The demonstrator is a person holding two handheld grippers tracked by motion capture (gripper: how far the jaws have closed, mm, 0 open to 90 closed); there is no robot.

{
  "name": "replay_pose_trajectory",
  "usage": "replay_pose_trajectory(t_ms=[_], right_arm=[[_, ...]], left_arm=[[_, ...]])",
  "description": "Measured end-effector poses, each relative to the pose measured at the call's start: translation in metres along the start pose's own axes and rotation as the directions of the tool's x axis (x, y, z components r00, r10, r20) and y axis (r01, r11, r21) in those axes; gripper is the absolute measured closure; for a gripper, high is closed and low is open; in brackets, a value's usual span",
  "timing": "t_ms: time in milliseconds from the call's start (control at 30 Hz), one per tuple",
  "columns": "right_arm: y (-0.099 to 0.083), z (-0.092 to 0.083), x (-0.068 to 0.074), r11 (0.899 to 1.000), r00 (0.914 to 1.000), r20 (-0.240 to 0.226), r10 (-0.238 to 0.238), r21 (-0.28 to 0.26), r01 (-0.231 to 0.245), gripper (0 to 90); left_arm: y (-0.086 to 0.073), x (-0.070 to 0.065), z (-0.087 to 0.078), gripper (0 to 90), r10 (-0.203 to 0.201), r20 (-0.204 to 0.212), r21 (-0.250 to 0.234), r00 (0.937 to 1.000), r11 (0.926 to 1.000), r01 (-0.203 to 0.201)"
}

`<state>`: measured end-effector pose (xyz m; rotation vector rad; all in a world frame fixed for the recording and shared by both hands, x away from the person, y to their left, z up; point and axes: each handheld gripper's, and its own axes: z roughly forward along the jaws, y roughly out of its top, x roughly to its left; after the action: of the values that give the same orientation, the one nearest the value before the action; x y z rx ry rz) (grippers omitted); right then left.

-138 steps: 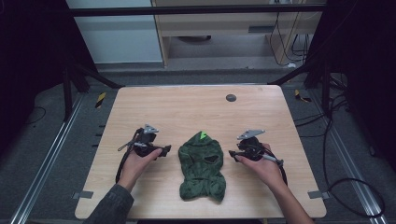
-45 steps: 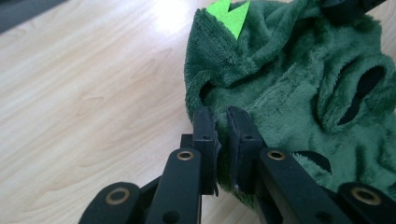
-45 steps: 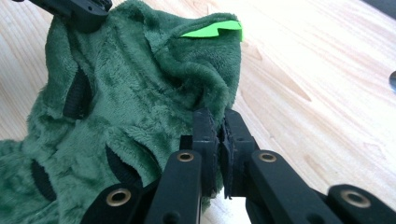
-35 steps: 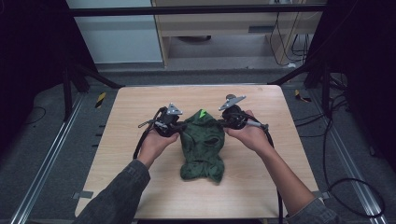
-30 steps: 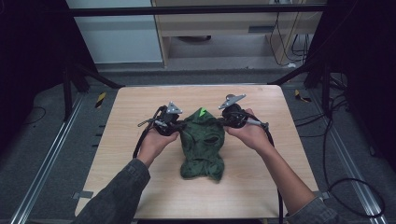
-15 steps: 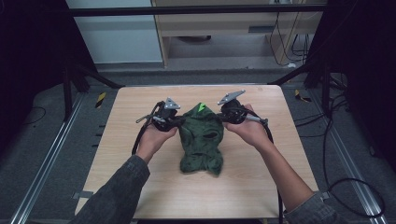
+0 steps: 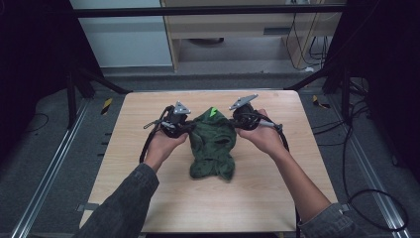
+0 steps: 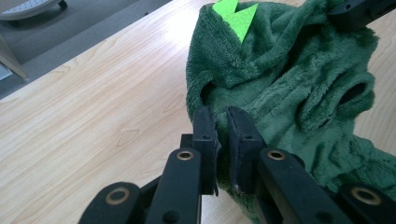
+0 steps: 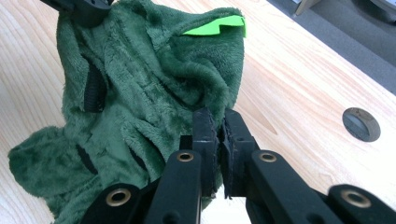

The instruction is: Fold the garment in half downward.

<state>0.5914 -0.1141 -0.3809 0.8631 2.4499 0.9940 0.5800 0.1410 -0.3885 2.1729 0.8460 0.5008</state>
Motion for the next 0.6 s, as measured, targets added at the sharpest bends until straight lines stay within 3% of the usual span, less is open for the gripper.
replay_pose_trajectory(t_ms=[600], right_arm=[[-0.021, -0.004, 0.014, 1.000, 0.9998, -0.016, -0.015, -0.007, 0.015, 85.3]], left_arm=[[-0.018, -0.014, -0.004, 82.7, 0.011, 0.025, 0.016, 0.9996, 0.9998, -0.011]])
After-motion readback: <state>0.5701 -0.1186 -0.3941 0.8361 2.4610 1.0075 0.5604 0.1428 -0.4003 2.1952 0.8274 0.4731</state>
